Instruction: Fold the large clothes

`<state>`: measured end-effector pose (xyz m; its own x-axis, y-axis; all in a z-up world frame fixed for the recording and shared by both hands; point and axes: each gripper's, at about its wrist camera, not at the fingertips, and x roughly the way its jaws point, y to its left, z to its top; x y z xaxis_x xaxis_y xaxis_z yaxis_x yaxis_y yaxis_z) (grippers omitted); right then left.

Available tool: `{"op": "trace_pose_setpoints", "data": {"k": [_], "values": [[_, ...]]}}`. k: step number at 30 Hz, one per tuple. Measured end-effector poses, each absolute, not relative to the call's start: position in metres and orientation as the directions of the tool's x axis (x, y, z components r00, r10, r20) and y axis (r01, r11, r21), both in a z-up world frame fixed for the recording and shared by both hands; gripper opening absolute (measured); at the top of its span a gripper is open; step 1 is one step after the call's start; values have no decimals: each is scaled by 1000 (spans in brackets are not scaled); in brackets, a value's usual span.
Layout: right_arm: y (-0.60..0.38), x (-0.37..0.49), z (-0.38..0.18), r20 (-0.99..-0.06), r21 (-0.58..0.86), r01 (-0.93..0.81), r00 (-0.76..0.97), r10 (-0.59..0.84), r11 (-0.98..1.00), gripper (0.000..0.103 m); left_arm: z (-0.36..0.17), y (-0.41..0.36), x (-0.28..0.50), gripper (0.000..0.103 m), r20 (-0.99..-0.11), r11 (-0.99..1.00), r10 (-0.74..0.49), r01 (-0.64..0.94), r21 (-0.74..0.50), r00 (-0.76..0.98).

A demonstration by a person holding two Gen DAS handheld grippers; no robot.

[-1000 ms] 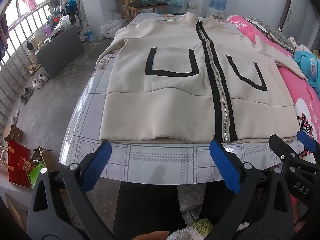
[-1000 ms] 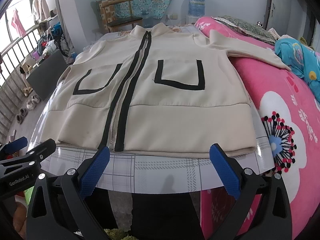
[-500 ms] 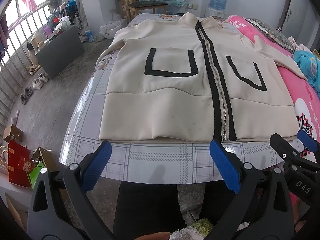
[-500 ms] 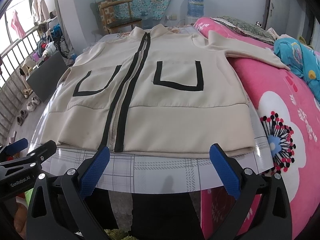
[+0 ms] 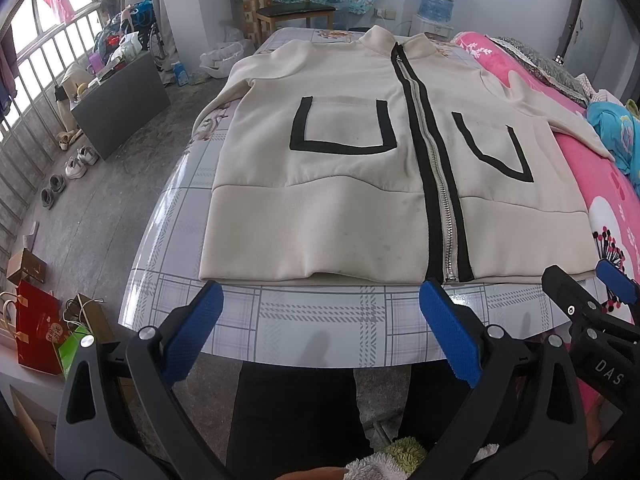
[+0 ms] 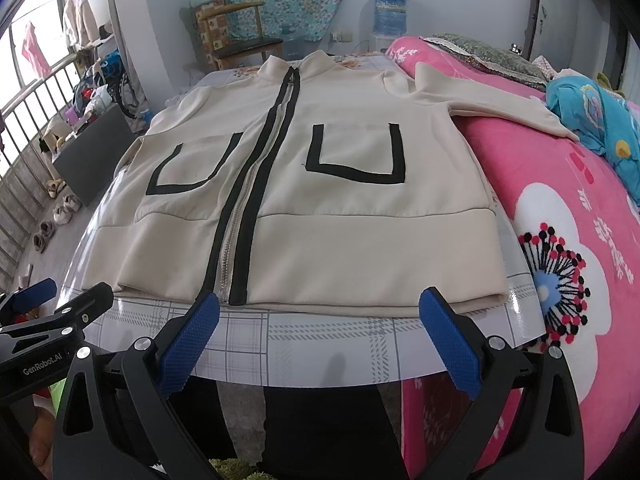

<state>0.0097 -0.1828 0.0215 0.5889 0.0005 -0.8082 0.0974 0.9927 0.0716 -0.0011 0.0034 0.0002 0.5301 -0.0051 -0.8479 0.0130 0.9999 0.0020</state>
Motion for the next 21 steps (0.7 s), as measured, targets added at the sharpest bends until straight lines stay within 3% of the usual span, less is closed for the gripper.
{"op": "trace_pose_setpoints", "data": {"k": [21], "values": [[-184, 11, 22, -808, 71, 101, 589, -2, 992, 97, 3, 3, -2, 95, -847, 1000, -2, 13, 6, 532]]}}
